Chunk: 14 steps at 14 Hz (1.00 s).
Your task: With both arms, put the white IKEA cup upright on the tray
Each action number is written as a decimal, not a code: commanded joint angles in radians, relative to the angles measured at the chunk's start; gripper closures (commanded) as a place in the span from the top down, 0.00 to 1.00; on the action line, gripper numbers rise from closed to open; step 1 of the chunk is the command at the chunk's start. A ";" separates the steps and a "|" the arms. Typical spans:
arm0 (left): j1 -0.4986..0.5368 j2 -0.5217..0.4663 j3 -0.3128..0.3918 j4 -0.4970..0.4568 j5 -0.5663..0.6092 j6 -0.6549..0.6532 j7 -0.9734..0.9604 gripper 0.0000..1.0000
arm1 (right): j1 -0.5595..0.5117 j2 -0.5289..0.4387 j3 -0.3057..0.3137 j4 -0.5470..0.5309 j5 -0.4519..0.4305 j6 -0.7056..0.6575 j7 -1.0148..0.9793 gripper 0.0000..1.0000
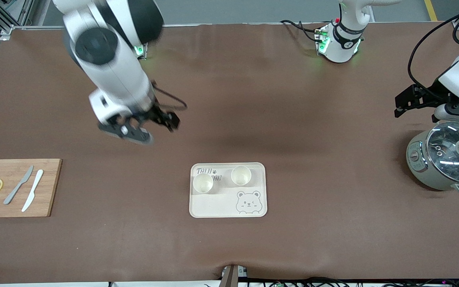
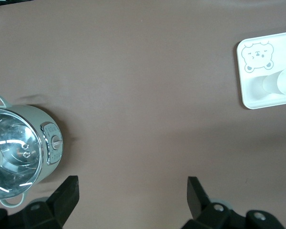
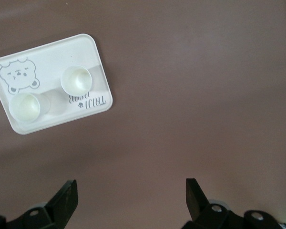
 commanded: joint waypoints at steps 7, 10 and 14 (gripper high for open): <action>0.000 0.007 -0.005 0.017 0.019 0.003 0.014 1.00 | -0.439 -0.403 -0.017 -0.331 0.004 -0.029 -0.613 1.00; 0.001 0.007 -0.005 0.017 0.017 0.003 0.008 1.00 | -0.545 -0.394 -0.026 -0.369 0.004 0.054 -0.752 1.00; -0.002 0.013 -0.005 0.017 0.019 0.003 0.005 1.00 | -0.558 -0.376 -0.028 -0.363 -0.008 0.054 -0.771 1.00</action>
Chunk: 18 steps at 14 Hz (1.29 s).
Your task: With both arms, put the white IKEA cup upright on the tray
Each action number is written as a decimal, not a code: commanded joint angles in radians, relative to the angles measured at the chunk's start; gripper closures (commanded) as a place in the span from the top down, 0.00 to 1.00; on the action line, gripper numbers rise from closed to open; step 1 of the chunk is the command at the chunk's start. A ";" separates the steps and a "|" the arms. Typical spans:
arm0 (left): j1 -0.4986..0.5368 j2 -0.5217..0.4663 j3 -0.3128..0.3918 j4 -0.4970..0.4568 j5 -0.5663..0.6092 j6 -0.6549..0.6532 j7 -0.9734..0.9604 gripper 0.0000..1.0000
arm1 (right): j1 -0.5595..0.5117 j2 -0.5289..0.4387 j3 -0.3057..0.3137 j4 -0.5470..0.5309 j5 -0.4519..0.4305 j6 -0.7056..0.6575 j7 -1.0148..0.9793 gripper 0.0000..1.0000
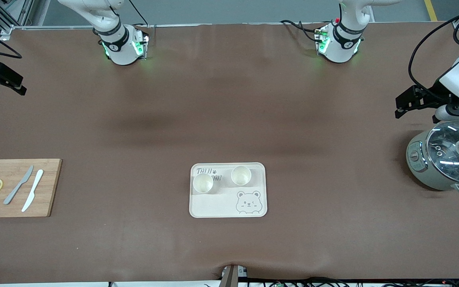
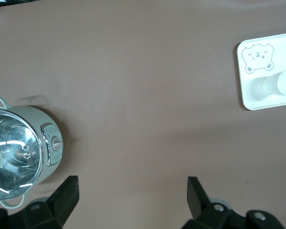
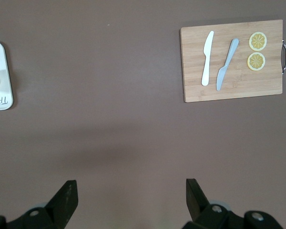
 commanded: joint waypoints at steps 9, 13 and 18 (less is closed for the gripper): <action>0.000 0.018 -0.005 0.015 0.021 0.000 0.011 1.00 | -0.050 -0.003 0.018 0.010 0.005 0.030 -0.086 1.00; 0.000 0.018 -0.005 0.015 0.023 0.000 0.011 1.00 | -0.054 0.001 0.017 0.040 0.003 0.013 -0.074 1.00; -0.002 0.018 -0.005 0.015 0.025 0.000 0.012 1.00 | -0.050 0.004 0.018 0.045 0.003 0.024 -0.073 1.00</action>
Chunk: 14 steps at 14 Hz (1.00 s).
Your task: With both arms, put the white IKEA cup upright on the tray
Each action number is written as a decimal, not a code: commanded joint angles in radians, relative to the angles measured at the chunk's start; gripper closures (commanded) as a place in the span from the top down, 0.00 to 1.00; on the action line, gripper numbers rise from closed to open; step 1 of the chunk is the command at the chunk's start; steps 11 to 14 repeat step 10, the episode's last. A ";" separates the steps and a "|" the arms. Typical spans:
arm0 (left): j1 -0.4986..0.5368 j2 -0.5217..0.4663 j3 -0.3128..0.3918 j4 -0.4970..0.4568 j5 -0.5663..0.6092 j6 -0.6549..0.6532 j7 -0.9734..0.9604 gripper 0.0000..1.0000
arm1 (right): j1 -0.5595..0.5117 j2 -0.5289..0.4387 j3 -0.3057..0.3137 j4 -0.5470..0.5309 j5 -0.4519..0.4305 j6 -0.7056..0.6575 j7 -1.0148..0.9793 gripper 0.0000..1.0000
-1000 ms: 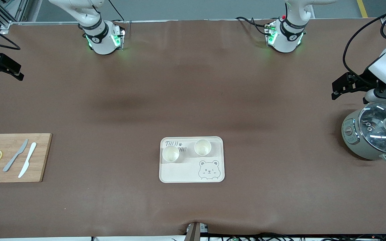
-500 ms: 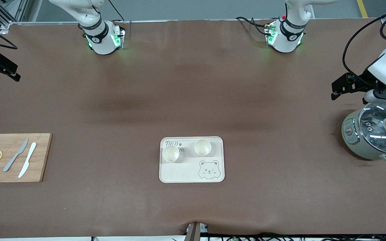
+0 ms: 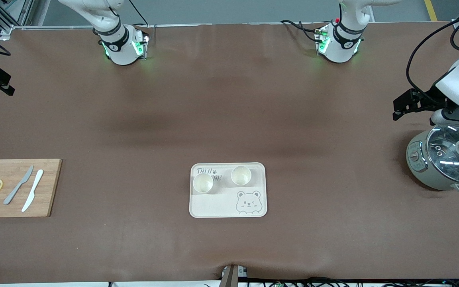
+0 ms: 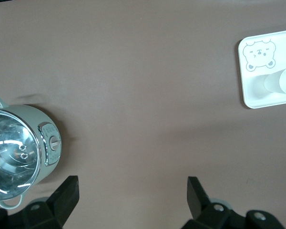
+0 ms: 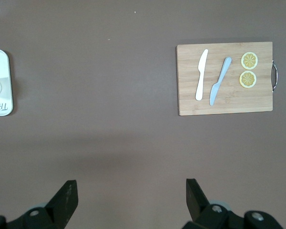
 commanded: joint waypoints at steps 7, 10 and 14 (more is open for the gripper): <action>-0.007 0.006 -0.024 0.010 0.086 -0.009 0.055 1.00 | -0.012 0.032 0.016 0.049 0.014 0.004 -0.008 1.00; -0.005 0.006 -0.024 0.009 0.084 -0.011 0.047 1.00 | -0.021 0.056 0.016 0.066 0.072 0.004 -0.008 1.00; -0.005 0.006 -0.024 0.009 0.084 -0.011 0.047 1.00 | -0.021 0.056 0.016 0.066 0.072 0.004 -0.008 1.00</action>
